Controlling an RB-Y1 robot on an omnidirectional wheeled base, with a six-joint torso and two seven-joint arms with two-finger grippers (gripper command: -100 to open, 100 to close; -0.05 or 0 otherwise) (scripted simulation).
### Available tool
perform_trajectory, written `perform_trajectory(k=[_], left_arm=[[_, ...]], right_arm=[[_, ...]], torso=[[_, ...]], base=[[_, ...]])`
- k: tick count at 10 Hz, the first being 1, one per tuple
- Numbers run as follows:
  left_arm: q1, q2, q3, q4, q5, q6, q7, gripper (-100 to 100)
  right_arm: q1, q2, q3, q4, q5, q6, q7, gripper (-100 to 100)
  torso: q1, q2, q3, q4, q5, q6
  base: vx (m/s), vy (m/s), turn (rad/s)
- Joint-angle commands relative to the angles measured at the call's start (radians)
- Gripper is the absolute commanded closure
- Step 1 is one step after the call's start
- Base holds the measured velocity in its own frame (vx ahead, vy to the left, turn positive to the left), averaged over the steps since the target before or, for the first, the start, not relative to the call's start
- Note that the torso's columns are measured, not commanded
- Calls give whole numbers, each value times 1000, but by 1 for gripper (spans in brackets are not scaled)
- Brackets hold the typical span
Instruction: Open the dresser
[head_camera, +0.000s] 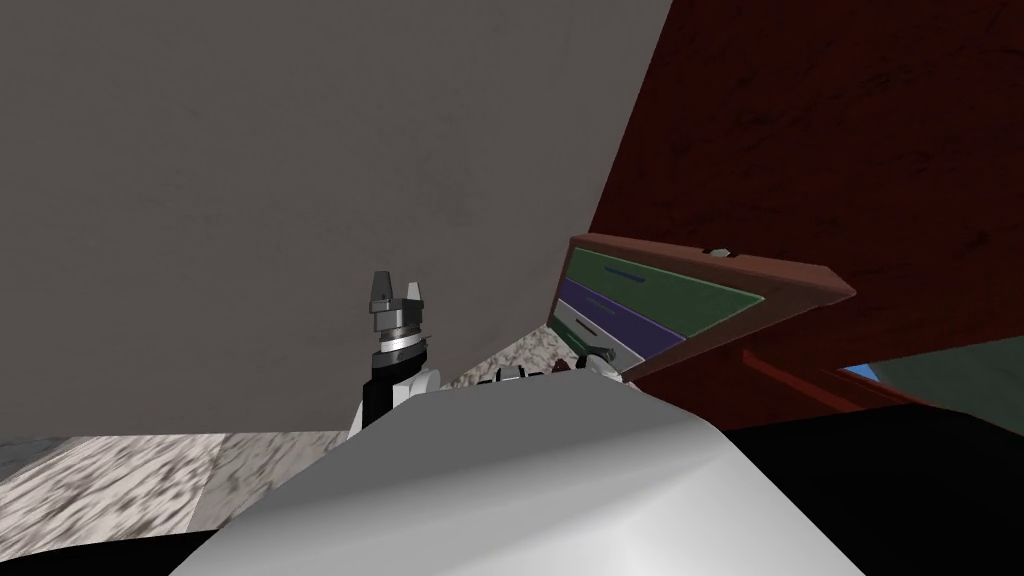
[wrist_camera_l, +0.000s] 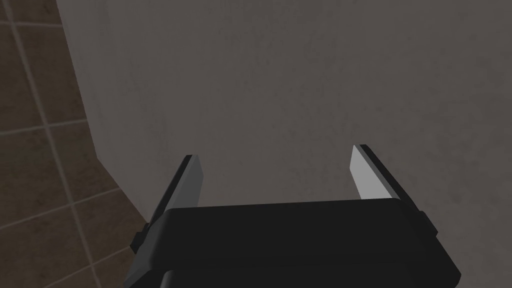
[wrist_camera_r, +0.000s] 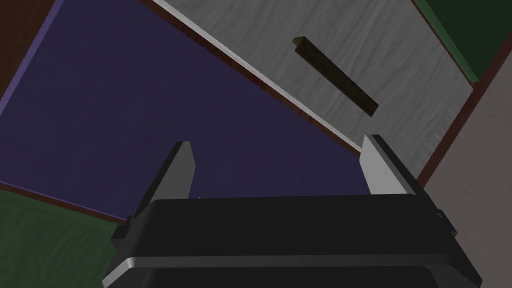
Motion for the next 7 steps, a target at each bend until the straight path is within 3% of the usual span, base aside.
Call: perform_trajectory(k=[1,5,7], left_arm=[[0,0,0,0,0,0,0,0],[0,0,0,0,0,0,0,0],[0,0,0,0,0,0,0,0]], right_arm=[[-40,-31,-10,75,74,74,40,-100],[-94,-94,-23,172,171,159,83,-100],[-103,-109,-26,190,190,176,91,-100]], torso=[[-1,-1,-1,0,0,0],[0,1,0,0,0,1],[0,1,1,0,0,1]], base=[[84,-40,179],[72,-43,144],[35,-29,51]])
